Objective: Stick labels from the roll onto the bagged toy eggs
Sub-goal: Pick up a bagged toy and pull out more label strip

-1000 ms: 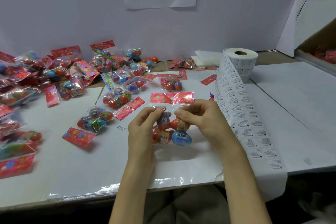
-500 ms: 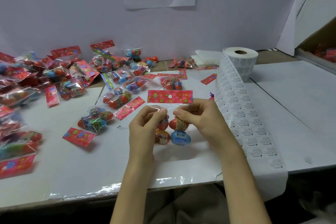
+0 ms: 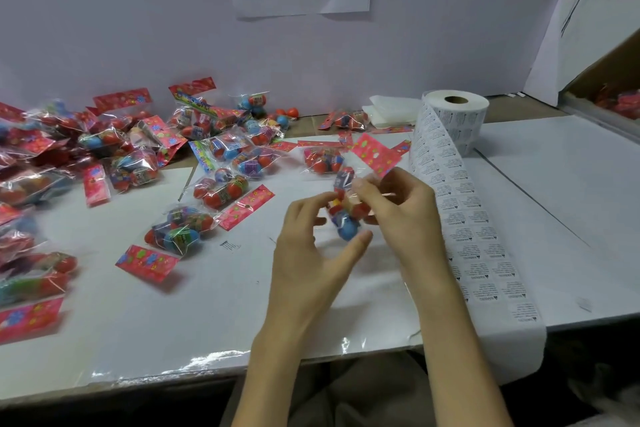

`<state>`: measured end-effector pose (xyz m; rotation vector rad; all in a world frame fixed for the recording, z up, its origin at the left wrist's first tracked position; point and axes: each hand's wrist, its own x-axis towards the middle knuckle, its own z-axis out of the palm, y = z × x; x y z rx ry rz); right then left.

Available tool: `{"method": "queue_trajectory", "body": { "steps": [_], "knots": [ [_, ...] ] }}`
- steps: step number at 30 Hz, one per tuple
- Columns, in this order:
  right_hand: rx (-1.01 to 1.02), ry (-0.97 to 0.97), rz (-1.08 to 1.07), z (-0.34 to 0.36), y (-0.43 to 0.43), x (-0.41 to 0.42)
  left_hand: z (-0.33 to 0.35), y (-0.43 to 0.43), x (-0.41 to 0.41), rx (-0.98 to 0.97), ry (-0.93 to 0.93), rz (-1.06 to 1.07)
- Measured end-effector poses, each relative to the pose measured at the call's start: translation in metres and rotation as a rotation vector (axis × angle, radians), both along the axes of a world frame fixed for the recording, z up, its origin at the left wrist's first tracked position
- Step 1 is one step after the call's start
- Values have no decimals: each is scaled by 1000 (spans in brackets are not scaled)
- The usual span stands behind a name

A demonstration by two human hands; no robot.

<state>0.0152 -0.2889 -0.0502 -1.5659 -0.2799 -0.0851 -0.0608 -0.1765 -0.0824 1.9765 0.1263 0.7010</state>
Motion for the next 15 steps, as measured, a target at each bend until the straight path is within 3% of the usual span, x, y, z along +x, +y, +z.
{"method": "queue_trajectory", "body": {
  "steps": [4, 8, 11, 15],
  "knots": [
    [-133, 20, 306, 13, -2, -11, -1, 6, 0, -164, 2, 61],
    [-179, -51, 421, 27, -18, -16, 3, 12, -3, -417, 0, 60],
    [-111, -76, 178, 33, -50, -7, 6, 16, -4, -613, 53, 70],
    [-261, 24, -232, 19, -98, 13, 7, 14, 0, -566, 82, 150]
  ]
}}
